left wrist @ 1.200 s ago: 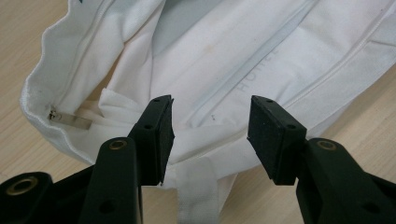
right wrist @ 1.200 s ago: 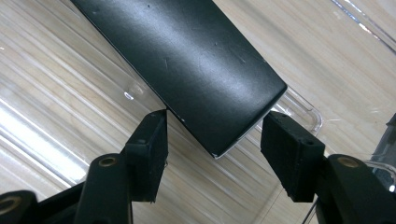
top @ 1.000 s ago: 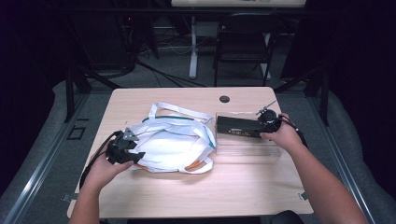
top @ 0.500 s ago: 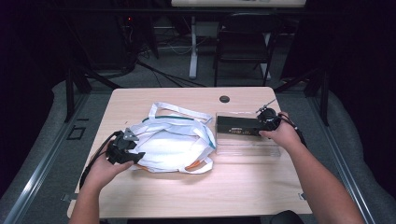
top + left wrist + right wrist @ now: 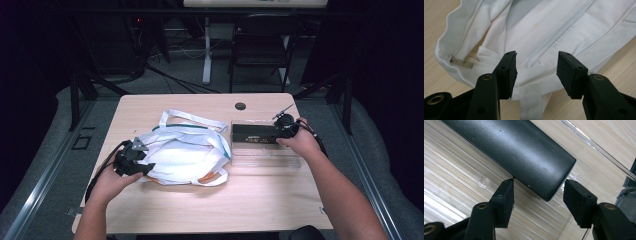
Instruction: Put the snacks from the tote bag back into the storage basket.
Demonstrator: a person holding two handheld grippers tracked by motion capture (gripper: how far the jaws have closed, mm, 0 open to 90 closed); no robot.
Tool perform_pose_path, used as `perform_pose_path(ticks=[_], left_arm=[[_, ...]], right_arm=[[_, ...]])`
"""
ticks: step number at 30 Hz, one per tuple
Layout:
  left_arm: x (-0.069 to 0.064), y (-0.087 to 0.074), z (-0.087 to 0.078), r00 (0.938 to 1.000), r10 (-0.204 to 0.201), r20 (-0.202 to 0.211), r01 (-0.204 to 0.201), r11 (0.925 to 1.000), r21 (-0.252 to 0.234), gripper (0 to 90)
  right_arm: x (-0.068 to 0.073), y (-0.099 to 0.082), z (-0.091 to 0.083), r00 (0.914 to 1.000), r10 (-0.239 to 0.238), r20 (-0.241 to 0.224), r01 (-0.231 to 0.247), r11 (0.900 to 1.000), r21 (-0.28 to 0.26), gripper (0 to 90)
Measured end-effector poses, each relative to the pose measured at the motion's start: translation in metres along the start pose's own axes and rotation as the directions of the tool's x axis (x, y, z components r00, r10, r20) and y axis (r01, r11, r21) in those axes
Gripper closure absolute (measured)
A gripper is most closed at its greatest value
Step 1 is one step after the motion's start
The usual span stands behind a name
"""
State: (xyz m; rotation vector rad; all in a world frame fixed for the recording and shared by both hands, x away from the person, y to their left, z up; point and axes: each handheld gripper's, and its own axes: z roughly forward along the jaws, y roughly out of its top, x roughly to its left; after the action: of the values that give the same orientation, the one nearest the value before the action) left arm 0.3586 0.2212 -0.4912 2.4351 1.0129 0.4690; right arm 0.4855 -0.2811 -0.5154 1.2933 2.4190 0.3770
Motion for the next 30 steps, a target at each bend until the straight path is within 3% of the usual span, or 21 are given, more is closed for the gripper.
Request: perform_pose_path(ticks=[3, 4, 5, 11, 16, 19, 30], left_arm=[[0.0, 0.0, 0.0, 1.0, 0.0, 0.002, 0.0, 1.0, 0.001, 50.2], [0.0, 0.0, 0.0, 1.0, 0.001, 0.0, -0.001, 1.0, 0.002, 50.2], [0.0, 0.0, 0.0, 1.0, 0.001, 0.0, -0.001, 1.0, 0.002, 50.3], [0.0, 0.0, 0.0, 1.0, -0.001, 0.001, 0.001, 1.0, 0.0, 50.2], [0.0, 0.0, 0.0, 1.0, -0.002, 0.001, 0.002, 1.0, 0.0, 50.2], [0.0, 0.0, -0.001, 1.0, -0.001, -0.002, 0.001, 1.0, -0.002, 50.2], [0.001, -0.001, -0.001, 1.0, -0.003, -0.005, 0.003, 1.0, -0.002, 50.2]], right_arm=[[0.0, 0.0, 0.0, 1.0, 0.001, 0.003, -0.001, 1.0, -0.003, 41.8], [0.001, -0.001, 0.002, 0.9998, 0.018, 0.002, -0.018, 0.9994, -0.029, 41.8], [0.0, 0.0, 0.0, 0.9999, 0.0, 0.015, 0.0, 1.0, -0.008, 41.7], [0.0, 0.0, 0.0, 0.9999, -0.006, 0.011, 0.006, 1.0, -0.004, 41.3], [0.002, -0.002, -0.002, 0.9999, 0.015, 0.005, -0.015, 0.999, -0.043, 40.4], [0.003, -0.002, -0.006, 0.9999, -0.008, 0.012, 0.008, 0.9994, -0.035, 40.4], [0.009, -0.008, -0.025, 0.9999, -0.003, -0.017, 0.001, 0.9959, -0.091, 41.5]])
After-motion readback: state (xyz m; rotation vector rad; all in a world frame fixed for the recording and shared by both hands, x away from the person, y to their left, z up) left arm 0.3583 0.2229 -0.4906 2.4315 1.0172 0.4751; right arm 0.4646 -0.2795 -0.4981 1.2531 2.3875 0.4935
